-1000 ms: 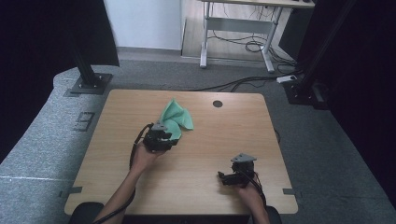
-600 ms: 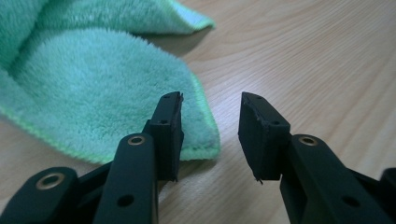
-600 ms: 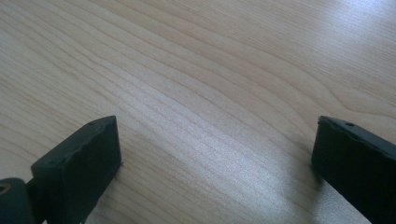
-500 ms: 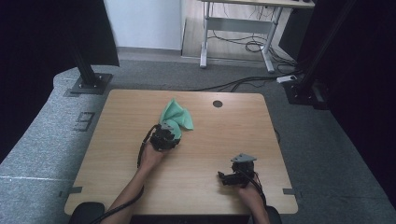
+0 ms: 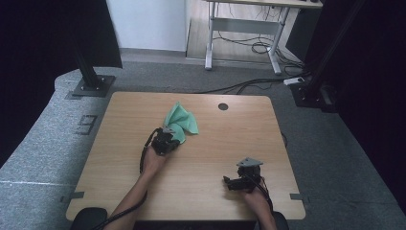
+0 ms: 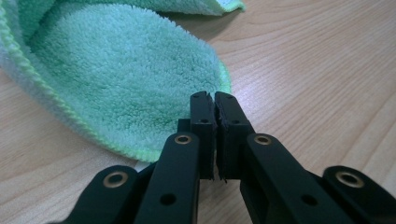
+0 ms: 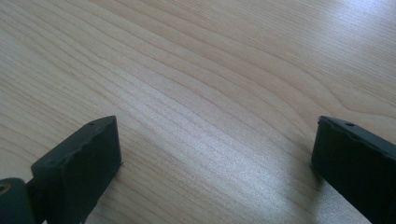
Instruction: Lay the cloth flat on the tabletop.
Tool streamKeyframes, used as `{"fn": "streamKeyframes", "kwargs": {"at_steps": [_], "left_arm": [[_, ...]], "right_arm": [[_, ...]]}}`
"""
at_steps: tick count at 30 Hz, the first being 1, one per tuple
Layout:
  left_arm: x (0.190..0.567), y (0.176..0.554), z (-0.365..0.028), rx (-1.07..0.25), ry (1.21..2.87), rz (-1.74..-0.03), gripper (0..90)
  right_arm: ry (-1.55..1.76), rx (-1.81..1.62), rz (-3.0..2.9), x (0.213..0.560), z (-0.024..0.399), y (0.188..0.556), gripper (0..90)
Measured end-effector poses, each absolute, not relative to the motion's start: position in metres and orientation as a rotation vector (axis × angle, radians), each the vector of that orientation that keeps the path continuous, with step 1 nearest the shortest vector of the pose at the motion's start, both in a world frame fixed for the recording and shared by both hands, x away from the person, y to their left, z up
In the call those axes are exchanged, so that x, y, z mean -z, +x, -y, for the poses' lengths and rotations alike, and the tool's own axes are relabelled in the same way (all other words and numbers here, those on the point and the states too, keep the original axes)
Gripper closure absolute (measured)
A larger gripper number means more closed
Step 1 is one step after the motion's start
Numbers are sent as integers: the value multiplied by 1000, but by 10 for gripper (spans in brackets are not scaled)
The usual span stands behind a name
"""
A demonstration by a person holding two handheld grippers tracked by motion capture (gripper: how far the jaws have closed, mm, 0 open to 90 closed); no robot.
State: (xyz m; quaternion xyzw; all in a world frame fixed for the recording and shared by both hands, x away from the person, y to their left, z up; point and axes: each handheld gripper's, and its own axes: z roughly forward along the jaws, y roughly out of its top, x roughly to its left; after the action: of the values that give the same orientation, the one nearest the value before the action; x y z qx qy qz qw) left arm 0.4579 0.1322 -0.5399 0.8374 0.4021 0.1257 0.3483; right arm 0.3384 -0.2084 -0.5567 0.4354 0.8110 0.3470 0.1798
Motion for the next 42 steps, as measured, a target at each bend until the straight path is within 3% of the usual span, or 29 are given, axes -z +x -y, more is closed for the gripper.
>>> {"fn": "streamKeyframes", "kwargs": {"at_steps": [20, 34, 42], "left_arm": [[498, 438, -135, -294, 2111, -924, 871], [452, 424, -173, -316, 1986, -922, 871], [482, 429, -209, -338, 2026, -1074, 867]], "right_arm": [[1230, -981, -2292, 557, 208, 338, 11], [1229, -981, -2292, 557, 208, 338, 11], [1230, -981, -2292, 557, 208, 338, 11]]}}
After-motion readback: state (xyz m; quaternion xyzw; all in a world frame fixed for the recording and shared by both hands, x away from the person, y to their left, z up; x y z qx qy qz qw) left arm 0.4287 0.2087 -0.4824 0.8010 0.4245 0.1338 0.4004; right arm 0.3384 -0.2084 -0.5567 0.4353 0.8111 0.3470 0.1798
